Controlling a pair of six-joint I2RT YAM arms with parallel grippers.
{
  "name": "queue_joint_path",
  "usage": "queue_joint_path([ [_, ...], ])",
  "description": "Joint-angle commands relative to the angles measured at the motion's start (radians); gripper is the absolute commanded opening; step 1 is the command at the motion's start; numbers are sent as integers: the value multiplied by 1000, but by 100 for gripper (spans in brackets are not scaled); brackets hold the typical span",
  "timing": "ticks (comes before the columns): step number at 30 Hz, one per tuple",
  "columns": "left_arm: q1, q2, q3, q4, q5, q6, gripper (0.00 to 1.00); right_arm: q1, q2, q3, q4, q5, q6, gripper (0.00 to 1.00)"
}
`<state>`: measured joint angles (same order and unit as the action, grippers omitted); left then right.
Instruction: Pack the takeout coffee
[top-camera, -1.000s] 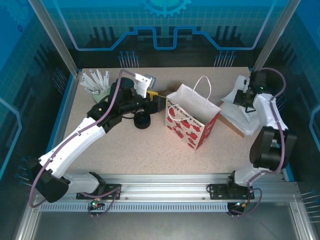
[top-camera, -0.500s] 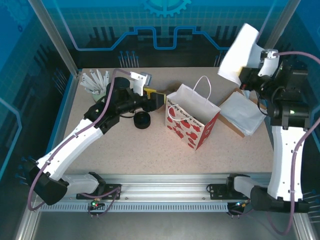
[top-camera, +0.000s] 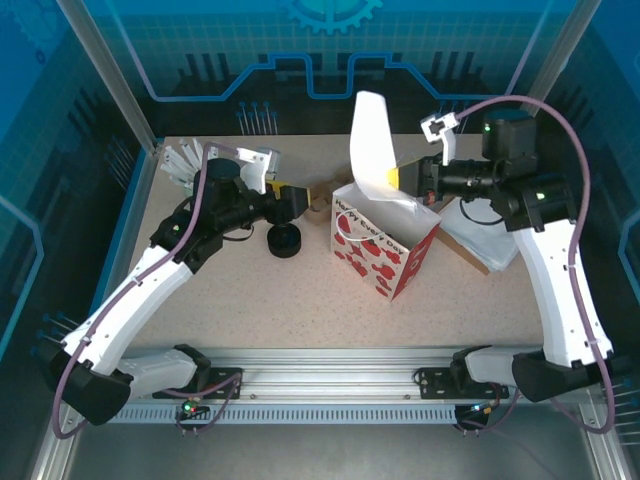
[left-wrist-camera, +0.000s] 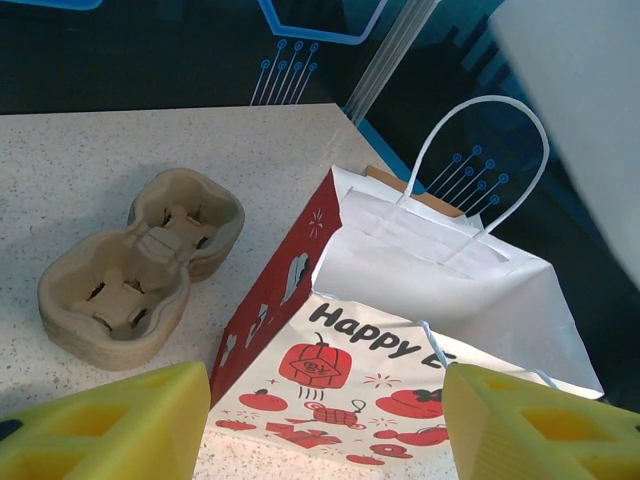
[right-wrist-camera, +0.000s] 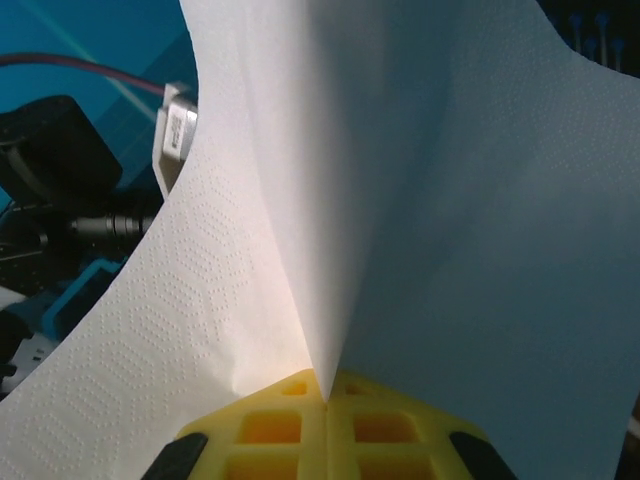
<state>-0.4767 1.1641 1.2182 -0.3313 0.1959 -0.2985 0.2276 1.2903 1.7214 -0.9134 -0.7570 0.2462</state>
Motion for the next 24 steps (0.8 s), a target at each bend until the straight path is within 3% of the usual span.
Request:
queue_joint_path([
  [1,7,-17,-10,-16,-6,-16,64,13,18,-35,-42,-117,-22,1],
  [24,7,17,-29,16,30,-28,64,-46,91,-186,-75,-130,-77,2],
])
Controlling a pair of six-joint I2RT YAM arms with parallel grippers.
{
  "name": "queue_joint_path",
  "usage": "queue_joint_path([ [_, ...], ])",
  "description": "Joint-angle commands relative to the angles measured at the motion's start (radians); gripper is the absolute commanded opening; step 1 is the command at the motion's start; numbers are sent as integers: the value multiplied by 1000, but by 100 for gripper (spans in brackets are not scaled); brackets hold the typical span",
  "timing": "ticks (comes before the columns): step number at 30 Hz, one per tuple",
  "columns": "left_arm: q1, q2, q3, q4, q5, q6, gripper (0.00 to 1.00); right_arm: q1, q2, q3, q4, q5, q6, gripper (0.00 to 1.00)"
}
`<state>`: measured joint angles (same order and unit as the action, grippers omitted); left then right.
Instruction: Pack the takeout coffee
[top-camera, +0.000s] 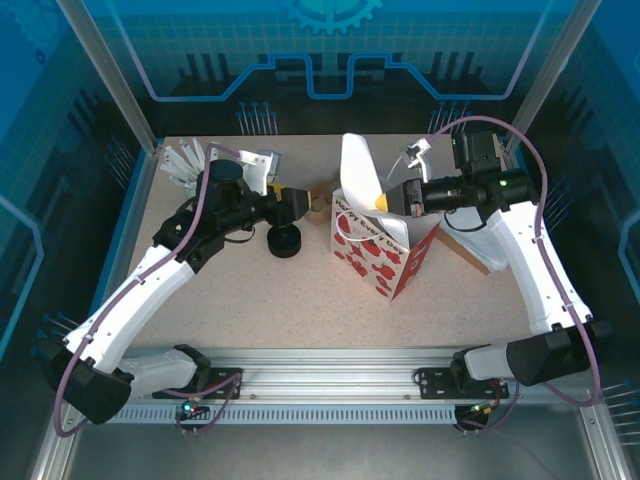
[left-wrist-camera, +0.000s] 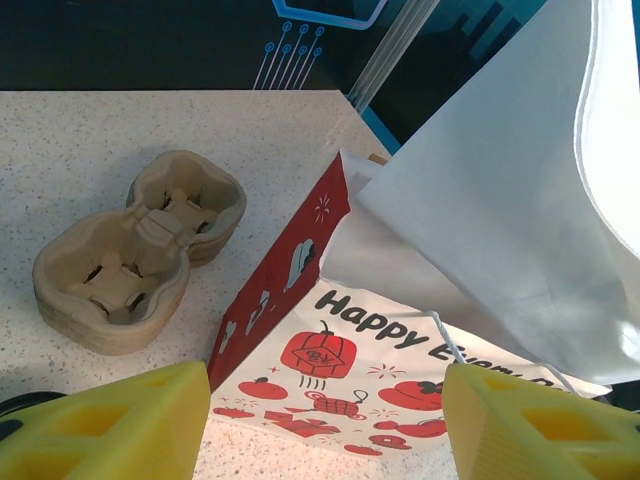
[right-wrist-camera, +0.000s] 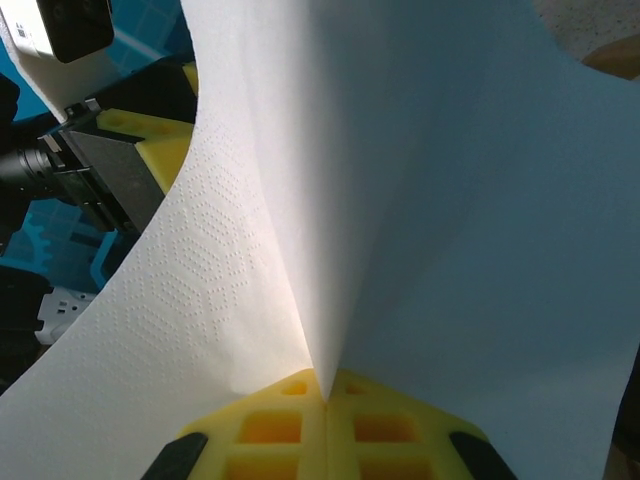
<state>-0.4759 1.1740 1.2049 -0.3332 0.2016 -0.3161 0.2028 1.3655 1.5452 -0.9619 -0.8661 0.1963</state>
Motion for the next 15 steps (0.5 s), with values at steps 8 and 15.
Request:
queue_joint_path([
  [8,6,9,-21,24,32,-12,65,-34,42,-48,-28,25,-51,3],
  [15,7,22,-26,30,33,-13,65,-28,62,-57,-39,107,-72,27],
])
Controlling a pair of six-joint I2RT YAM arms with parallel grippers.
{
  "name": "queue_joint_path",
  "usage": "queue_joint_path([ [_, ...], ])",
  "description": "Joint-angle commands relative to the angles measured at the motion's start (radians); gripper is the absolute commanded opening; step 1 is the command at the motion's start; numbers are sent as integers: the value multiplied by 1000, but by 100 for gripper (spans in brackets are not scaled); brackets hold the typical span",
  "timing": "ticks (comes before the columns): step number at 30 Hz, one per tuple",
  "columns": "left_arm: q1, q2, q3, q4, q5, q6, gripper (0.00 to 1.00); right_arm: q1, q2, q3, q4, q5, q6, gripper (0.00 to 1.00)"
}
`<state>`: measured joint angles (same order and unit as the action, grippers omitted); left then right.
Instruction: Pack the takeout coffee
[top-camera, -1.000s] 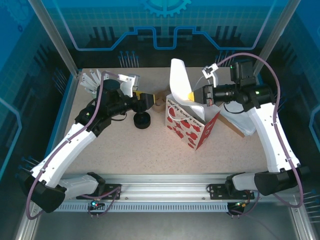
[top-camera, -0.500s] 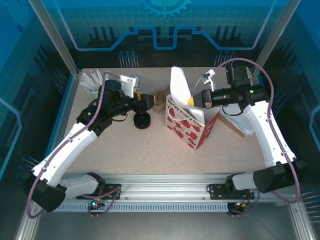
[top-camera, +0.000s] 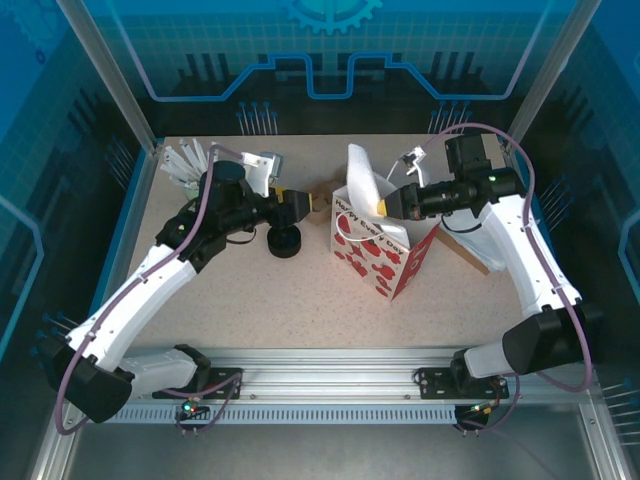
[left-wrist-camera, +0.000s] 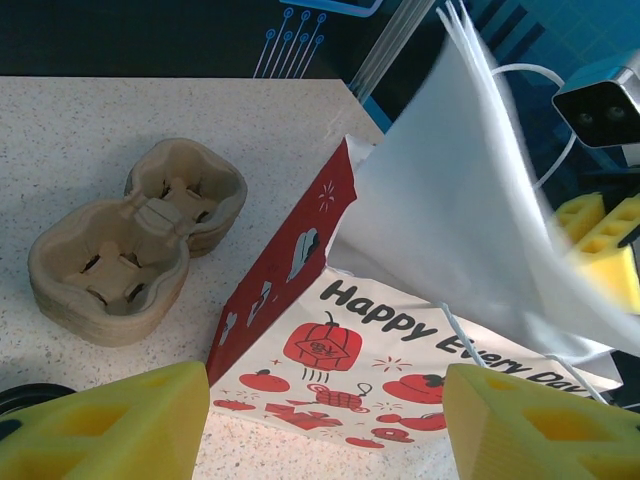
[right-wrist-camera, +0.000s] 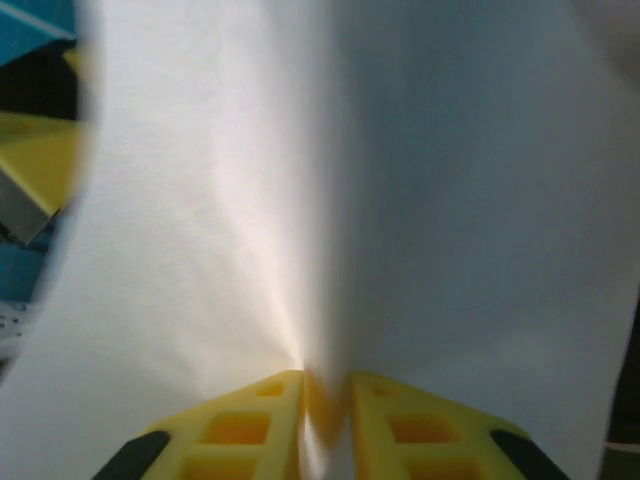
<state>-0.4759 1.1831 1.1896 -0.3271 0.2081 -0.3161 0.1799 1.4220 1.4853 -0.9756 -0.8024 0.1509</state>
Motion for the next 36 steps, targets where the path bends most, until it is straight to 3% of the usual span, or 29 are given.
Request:
queue_joint_path([
  [1,7,15,-12,23,27,-12,65,-5,0,10,-33,58,-31,32],
  [4,7,15,-12,23,23,-9,65,-7,-23,39,-60,131,-35,42],
  [11,6,10,-14,10,0,11,65,27,-103,102,-104,332,-45,51],
  [18,30,-39,-88,6,-101,21,67,156,-256,38,9,789,-29,58],
  [23,72,-124,-219,100,-206,-15,75,135,-354,-55,118,1176,-13,70],
  [25,100,-155,-278,153,-266,-32,80,77,-366,-100,173,1272,-17,81],
  [27,137,-177,-329,199,-316,-51,87,-19,-362,-134,220,1280,-7,88],
  [31,218,-205,-420,291,-449,-39,98,-222,-318,-220,314,1160,66,100],
  [36,316,-192,-497,376,-608,25,99,-229,-221,-350,445,1235,59,100],
])
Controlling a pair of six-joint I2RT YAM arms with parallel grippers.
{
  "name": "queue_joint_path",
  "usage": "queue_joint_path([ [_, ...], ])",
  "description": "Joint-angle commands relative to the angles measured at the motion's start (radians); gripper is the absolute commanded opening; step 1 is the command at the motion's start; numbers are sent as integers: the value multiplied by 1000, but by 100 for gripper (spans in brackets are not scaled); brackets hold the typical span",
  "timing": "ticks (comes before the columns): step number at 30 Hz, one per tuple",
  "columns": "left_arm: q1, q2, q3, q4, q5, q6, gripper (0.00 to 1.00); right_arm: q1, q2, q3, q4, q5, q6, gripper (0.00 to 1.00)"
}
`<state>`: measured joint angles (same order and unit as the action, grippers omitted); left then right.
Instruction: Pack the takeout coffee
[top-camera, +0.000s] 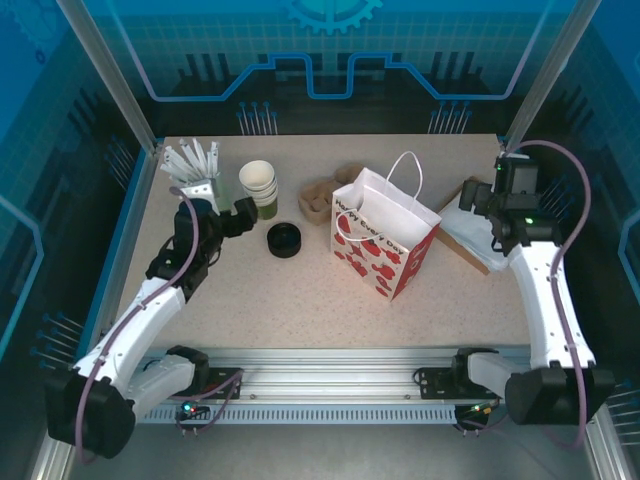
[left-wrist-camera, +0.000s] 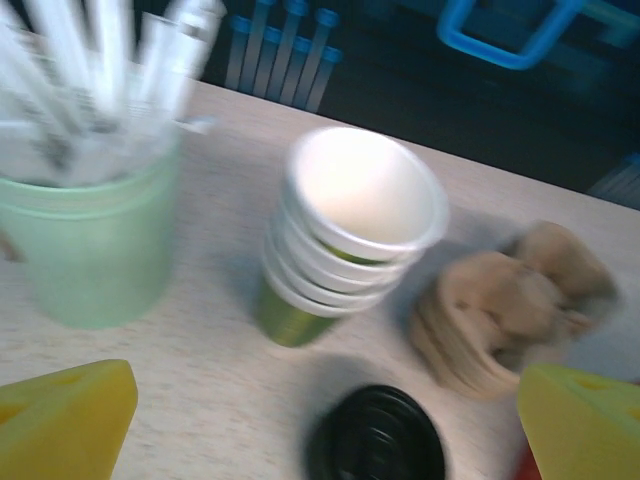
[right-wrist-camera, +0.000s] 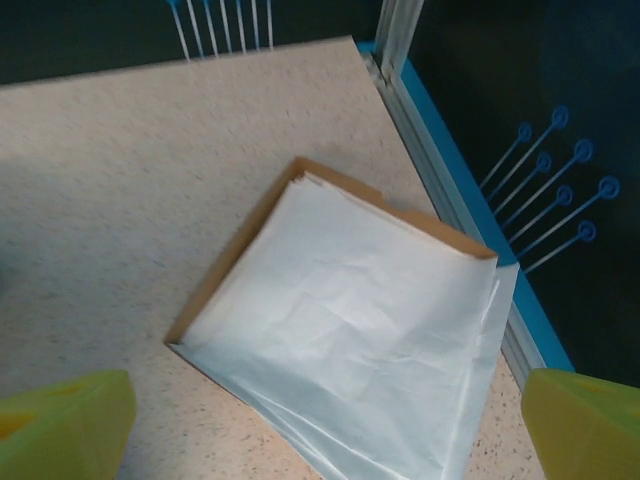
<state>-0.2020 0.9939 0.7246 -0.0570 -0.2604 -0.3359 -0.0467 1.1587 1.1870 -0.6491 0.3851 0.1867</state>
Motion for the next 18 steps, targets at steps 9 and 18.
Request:
queue_joint_path([
  [9,142,86,-172,262,-179,156,99,2,97,-432,583,42,-36,100],
  [18,164,215,-303,558,-19,235,99,38,84,-668,953,-37,-74,100],
])
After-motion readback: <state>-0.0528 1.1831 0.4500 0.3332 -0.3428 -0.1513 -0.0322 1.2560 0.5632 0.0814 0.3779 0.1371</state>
